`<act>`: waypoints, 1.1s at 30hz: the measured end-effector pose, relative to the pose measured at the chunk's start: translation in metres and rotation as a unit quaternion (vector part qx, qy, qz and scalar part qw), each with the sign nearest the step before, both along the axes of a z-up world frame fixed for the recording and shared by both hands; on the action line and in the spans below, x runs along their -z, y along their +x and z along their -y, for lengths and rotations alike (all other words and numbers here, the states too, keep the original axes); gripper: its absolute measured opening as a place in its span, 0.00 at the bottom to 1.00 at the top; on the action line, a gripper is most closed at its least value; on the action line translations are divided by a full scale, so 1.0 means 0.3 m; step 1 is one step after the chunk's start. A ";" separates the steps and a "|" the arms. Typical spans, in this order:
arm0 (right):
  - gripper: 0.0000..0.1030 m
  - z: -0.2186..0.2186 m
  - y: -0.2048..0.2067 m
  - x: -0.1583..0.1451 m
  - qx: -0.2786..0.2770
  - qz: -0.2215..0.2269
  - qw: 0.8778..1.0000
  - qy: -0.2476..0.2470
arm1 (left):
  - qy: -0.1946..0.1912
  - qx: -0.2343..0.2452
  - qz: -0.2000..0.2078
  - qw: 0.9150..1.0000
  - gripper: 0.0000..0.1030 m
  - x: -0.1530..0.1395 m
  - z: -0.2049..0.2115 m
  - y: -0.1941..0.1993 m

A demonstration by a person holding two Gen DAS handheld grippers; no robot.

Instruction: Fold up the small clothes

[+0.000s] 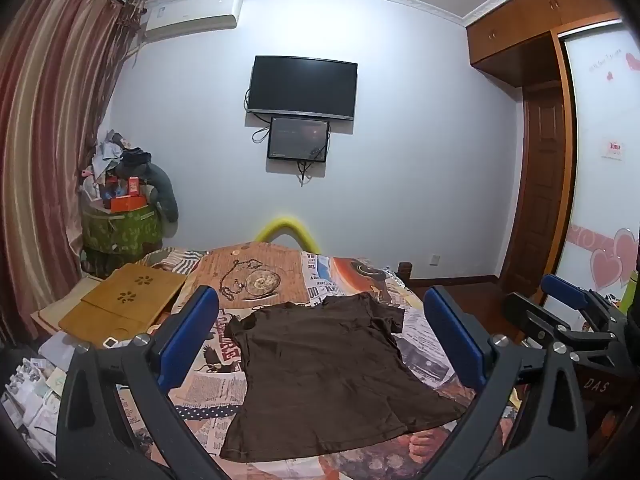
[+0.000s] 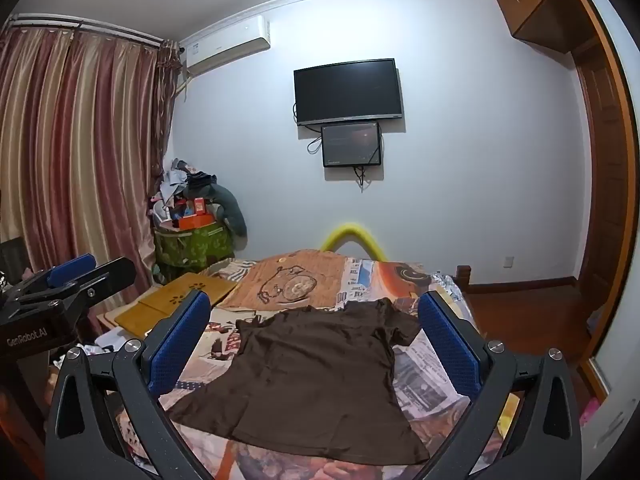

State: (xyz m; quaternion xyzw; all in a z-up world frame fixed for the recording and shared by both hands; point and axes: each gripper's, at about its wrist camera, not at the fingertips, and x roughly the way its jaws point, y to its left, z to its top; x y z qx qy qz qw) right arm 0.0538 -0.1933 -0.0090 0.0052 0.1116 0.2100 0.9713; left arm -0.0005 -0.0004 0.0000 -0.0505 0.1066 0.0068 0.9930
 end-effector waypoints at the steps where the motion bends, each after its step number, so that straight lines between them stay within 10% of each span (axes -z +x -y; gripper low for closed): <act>1: 1.00 0.000 0.000 0.000 -0.001 -0.001 1.000 0.000 | 0.000 0.000 -0.002 1.000 1.00 0.000 0.000 0.000; 33: 1.00 0.010 0.016 0.005 0.011 -0.005 1.000 0.003 | 0.010 -0.003 -0.005 1.000 1.00 -0.008 0.017 0.006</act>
